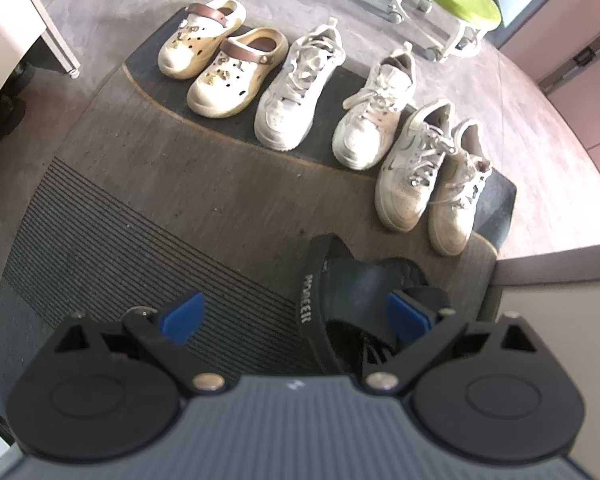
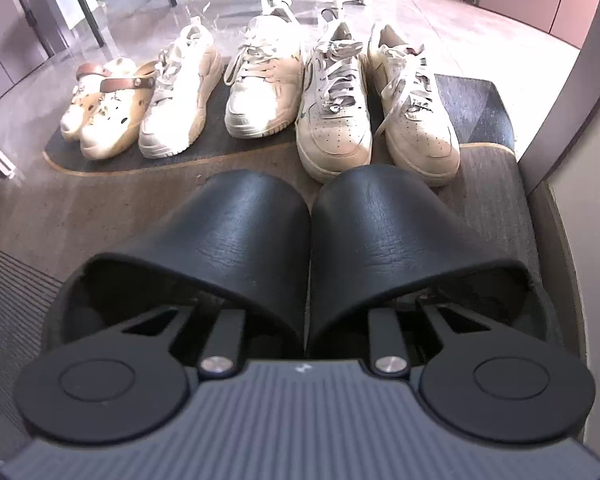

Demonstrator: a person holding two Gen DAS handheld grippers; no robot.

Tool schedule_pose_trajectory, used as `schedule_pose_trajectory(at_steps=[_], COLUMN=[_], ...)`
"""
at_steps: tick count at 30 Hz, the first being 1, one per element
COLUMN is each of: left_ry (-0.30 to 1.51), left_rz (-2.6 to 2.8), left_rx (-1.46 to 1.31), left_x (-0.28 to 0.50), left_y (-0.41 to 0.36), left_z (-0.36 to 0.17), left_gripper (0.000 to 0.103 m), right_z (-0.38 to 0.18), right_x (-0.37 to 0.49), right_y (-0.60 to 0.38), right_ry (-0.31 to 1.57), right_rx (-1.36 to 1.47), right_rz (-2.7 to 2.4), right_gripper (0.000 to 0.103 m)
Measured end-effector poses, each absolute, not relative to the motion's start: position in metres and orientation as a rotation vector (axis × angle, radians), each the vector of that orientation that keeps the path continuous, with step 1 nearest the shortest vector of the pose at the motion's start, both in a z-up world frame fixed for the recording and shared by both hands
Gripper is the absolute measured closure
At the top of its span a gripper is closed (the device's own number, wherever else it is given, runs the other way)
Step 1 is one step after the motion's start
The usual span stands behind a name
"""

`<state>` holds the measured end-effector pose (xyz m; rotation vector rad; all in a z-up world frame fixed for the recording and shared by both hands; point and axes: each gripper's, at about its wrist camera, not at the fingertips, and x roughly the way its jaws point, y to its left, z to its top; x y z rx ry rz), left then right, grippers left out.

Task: Organize scattered shoes
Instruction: 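Carry the black slides with the right tool toward the open shoe cabinet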

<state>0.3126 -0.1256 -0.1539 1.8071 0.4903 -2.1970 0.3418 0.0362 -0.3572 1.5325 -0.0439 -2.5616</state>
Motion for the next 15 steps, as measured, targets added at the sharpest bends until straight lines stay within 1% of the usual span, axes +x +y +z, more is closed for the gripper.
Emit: schedule_pose_trajectory(at_steps=[4,6,7,13,15], left_ry=[0.475,0.477,0.479,0.492,0.488], left_rz=[-2.206,-2.192,-2.183,-2.122,-2.106], left_rx=[1.75,1.705,1.679,1.529,1.476], left_x=[0.318,0.325,0.329,0.352,0.356], left_y=[-0.147,-0.17,-0.182,-0.258,-0.285], left_z=[-0.128,-0.111,-0.102,-0.05,-0.032], left_gripper=[0.004,0.004,0.004,0.004,0.004], right_z=[-0.332,-0.307,-0.302,-0.218,-0.198], right_x=[0.339,0.335,0.334,0.316,0.313], right_y=[0.032,0.023,0.021,-0.04,-0.059], right_ry=[0.0,0.043,0.051,0.174,0.201], right_rx=[1.529,1.496,1.491,1.36,1.306], right_rz=[-2.526,-2.493,-2.485,-2.345,-2.313], right_gripper=[0.079,0.079,0.079,0.079,0.079])
